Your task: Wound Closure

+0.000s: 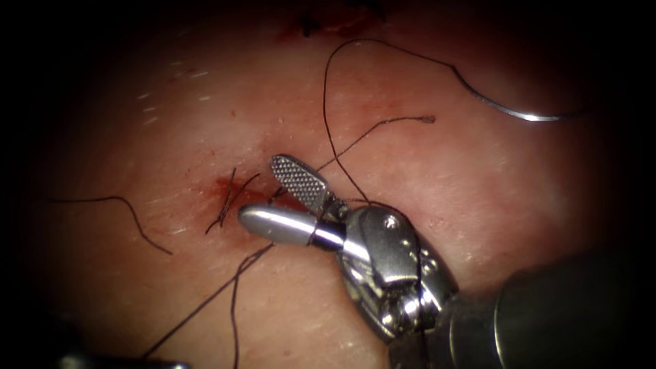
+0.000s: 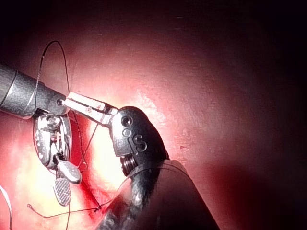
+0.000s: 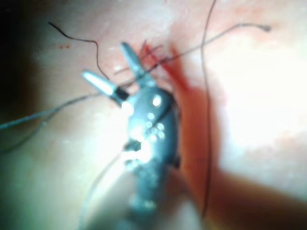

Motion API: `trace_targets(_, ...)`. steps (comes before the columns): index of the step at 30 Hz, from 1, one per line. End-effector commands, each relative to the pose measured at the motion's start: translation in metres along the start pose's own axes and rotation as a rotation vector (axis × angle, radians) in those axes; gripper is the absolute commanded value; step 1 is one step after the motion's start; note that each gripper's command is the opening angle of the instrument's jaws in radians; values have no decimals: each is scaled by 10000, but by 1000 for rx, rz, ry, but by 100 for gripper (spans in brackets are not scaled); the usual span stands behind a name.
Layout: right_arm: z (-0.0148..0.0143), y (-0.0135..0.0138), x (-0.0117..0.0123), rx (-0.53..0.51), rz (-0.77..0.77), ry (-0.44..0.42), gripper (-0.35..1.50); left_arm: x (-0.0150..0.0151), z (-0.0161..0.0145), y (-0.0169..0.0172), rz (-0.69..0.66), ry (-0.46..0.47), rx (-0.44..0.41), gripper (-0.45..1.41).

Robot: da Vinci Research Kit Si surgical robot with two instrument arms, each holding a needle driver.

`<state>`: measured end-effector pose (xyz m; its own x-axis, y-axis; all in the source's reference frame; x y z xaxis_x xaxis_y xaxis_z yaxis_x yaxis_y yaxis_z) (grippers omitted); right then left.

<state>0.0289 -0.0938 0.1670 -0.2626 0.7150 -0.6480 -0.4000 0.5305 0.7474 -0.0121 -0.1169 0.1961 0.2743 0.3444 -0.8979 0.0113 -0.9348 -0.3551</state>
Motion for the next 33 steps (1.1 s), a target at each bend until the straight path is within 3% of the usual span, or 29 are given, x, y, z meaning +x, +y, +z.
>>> trace_targets(1,-4,-6,-13,0,-14,-12,118,0,12,14,-11,12,3,-45)
trace_targets(11,-15,-1,-7,2,-56,-33,118,37,20,27,-33,32,-7,-45)
trace_targets(19,-27,-6,0,31,-150,-62,114,70,-2,-3,-44,39,26,-45)
trace_targets(25,-30,-6,-6,-96,-83,-80,104,60,5,-15,-41,36,37,-45)
trace_targets(28,-34,0,-11,-320,111,-130,101,35,8,-26,-21,24,39,-45)
trace_targets(33,-44,11,-13,-467,249,-169,103,14,4,-46,-31,13,50,-45)
